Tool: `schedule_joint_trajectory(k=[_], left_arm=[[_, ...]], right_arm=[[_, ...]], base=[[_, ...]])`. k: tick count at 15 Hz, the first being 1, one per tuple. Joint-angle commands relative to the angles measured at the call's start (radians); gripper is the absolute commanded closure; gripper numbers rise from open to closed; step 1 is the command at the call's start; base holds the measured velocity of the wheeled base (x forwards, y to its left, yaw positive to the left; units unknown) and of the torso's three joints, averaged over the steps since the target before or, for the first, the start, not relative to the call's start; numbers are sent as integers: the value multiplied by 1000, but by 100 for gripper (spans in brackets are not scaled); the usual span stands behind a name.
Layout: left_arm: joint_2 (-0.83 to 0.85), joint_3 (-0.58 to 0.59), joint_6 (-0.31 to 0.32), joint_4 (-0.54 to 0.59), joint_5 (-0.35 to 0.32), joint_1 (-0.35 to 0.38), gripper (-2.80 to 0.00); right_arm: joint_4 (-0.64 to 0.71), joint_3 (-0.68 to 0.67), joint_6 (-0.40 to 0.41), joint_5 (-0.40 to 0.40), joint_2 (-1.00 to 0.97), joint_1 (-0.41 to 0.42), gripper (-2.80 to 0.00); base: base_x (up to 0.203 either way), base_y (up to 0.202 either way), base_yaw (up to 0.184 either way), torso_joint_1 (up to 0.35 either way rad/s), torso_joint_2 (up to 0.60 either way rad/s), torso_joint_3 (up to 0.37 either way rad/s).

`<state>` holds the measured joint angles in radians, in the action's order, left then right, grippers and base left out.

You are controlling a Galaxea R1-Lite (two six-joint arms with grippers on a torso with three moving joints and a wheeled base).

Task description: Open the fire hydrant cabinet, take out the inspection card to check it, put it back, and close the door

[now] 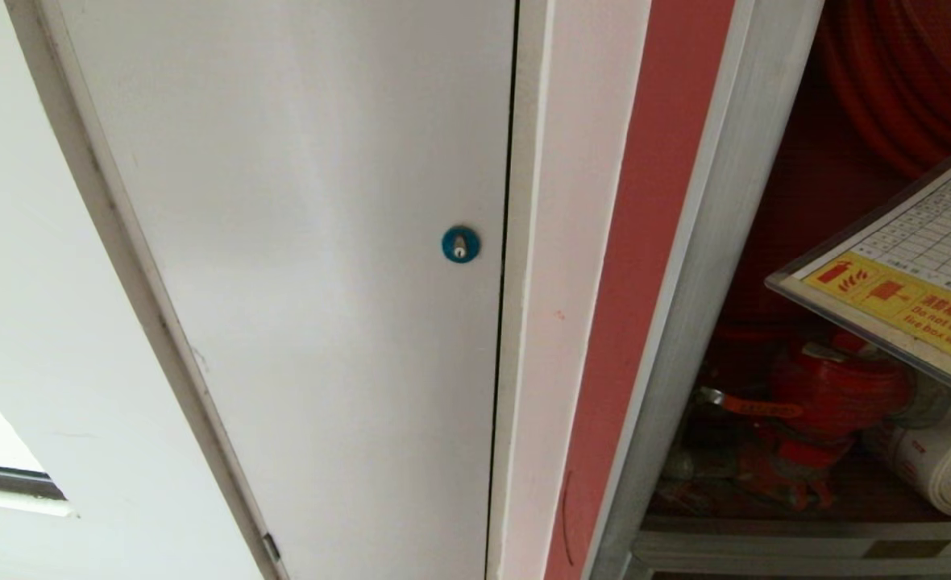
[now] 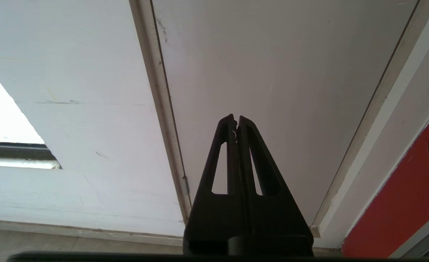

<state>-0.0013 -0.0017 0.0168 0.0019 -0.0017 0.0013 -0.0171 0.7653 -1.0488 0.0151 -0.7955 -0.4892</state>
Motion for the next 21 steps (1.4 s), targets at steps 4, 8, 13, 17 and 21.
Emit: schedule_joint_trajectory(k=[4,8,13,17,21], left_arm=[[0,0,0,1,0,0,0],[0,0,0,1,0,0,0],[0,0,0,1,0,0,0],[1,0,0,0,0,0,0],[0,0,0,1,0,0,0]], right_arm=[[0,6,-34,1,-84,131,0],[-1,10,-62,8,-140,228,0],[3,29,-65,65,-188,338,0],[-9,46,-132,126,-274,347,0],[-32,100,-158,130,-355,370,0]], base=[[0,0,0,0,0,0],[0,0,0,0,0,0],[0,0,0,0,0,0],[0,0,0,0,0,0],[0,0,0,0,0,0]])
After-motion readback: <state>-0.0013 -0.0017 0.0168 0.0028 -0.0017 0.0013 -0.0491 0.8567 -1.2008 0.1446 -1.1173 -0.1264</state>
